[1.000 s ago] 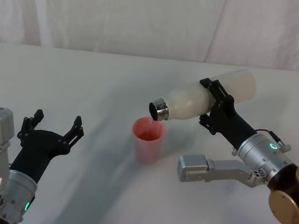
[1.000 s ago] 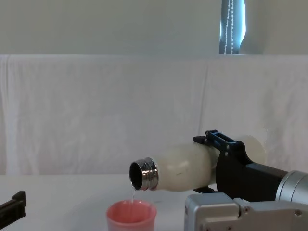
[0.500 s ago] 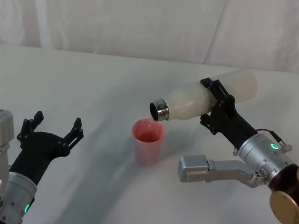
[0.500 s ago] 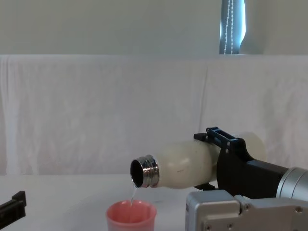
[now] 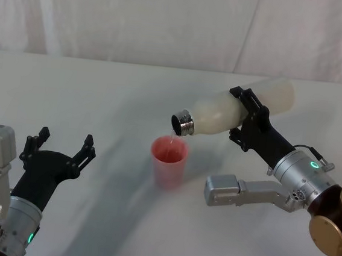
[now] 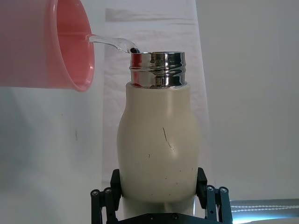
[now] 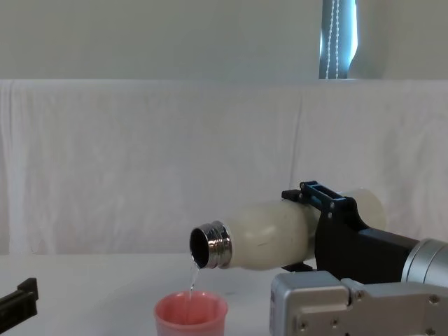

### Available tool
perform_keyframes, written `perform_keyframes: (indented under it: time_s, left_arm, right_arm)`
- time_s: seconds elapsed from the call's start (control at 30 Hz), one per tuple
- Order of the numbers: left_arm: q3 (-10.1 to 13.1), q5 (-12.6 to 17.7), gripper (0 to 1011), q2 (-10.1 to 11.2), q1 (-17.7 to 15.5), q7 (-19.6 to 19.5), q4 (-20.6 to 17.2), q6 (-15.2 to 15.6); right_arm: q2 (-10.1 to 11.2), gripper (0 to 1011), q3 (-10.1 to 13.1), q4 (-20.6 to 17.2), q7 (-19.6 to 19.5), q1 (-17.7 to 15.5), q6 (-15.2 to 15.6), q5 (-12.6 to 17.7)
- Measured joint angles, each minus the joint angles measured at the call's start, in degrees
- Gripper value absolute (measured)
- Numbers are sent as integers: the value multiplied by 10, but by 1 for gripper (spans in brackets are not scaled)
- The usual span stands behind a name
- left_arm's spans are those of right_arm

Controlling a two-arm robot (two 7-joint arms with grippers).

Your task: Grasp the thermos with one hand and pour water into the cup lid.

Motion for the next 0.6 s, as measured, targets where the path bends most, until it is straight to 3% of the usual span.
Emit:
perform_keyframes:
  time_s: [0.6]
  left_arm:
    - [0,0,1001,0,0,0,0,0]
  right_arm:
    - [0,951,0,0,2,4,0,1]
